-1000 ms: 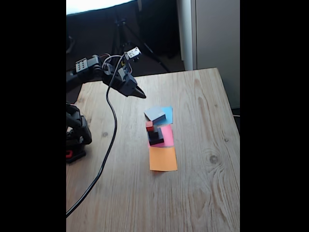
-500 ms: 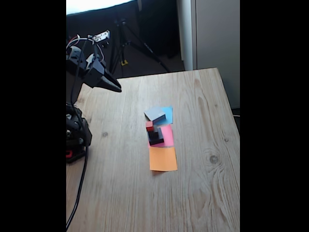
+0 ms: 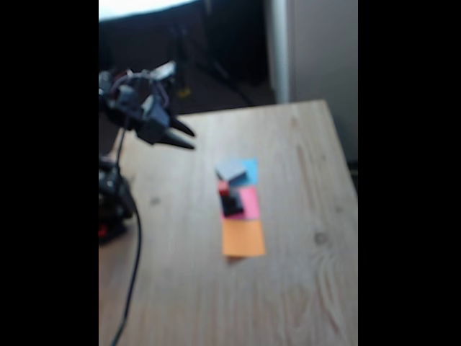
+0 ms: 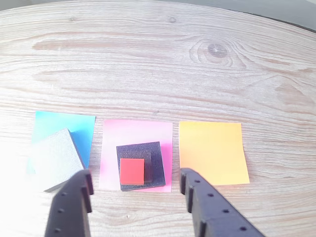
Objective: Tower of hanoi
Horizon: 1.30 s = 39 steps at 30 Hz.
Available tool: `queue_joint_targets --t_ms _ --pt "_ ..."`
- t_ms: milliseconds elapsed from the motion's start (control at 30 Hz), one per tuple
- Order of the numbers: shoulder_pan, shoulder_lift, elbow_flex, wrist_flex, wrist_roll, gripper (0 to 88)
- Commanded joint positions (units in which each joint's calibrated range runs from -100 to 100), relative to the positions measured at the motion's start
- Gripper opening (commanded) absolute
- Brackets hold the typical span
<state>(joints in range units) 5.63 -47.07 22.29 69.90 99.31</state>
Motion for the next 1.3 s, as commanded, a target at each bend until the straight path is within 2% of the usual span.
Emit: queue_joint_targets --t_ms 0,267,467,633,1267 --pt "0.9 -4.8 13.0 -14.4 0.7 26.3" --pt "3.4 -8.7 36.1 -39.0 0.7 36.1" --pt "3.7 -7.2 46.8 -54.1 0.0 39.6" --pt "3.1 -4.6 58.6 -73.3 0.7 39.4" --pt "0.2 4.8 74.3 -99.4 0.7 38.4"
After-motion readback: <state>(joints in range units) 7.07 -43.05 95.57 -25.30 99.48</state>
